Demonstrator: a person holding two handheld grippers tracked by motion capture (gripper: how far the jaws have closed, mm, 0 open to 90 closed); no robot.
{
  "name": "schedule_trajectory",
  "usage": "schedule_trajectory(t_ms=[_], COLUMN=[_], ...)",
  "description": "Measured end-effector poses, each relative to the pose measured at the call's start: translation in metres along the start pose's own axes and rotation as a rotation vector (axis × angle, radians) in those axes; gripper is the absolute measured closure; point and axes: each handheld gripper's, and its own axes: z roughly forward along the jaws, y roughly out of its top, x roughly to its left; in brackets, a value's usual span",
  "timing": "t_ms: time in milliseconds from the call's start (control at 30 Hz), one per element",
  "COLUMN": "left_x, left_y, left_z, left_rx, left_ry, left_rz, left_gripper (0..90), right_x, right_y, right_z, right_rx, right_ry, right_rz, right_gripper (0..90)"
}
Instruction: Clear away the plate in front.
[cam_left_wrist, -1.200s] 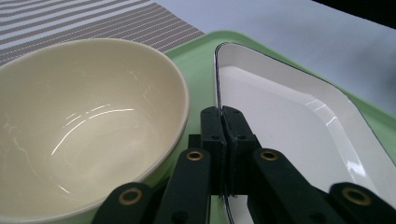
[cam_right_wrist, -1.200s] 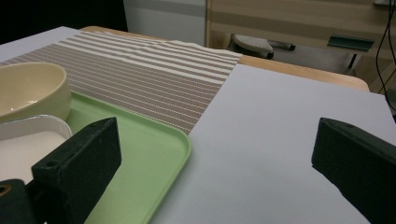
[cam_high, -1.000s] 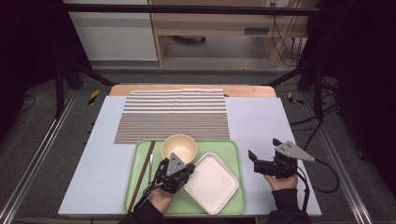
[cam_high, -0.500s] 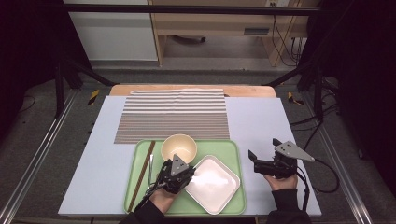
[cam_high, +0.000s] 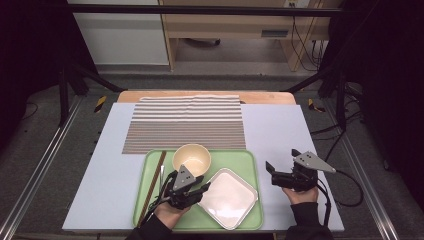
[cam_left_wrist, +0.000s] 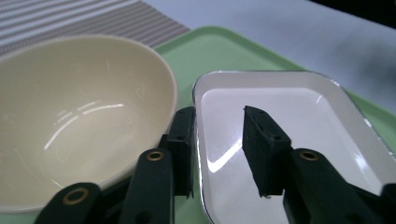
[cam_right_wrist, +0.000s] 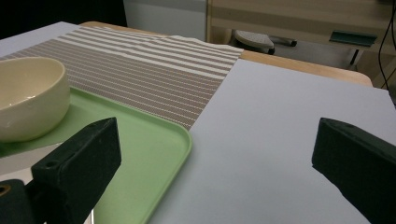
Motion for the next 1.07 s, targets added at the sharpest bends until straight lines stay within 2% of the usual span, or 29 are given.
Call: schedule_trajectory(t_ms=[167,367,567,667,800,933,1067], left_x=[0.011,0.037,0.065,0.075,0.087,0.099,0.107], left_y=[0.008,0.008,0.003,-0.001,-0.006,-0.012,-0.017], left_z=[-0.016,-0.036,-0.052,-0.057,-0.06,-0.064,-0.068], left_rx=[-0.046,-0.087,-0.094,-0.093,-0.081,-0.085,-0.086], left_ry=[0.029,0.076,0.124,0.151,0.186,0.219,0.253], left_rz=[0.005,-0.009,-0.042,-0.057,-0.056,-0.079,-0.085], left_gripper=[48.8,36.4,27.7,26.1,24.5,24.1,24.0], right_x=[0.0,-0.001,-0.002,-0.003,-0.004,-0.006,-0.007], right_y=[-0.001,-0.001,-0.002,-0.003,-0.004,-0.004,-0.005], right_z=[0.001,0.001,0.001,0.001,0.001,0.0,0.001], right_rx=[0.006,0.007,0.011,0.014,0.017,0.017,0.023], right_ry=[-0.002,-0.006,-0.01,-0.013,-0.017,-0.02,-0.022], right_rz=[0.005,0.003,0.005,0.006,0.01,0.015,0.013], right_gripper=[1.5,1.4,1.3,1.2,1.1,1.0,1.0])
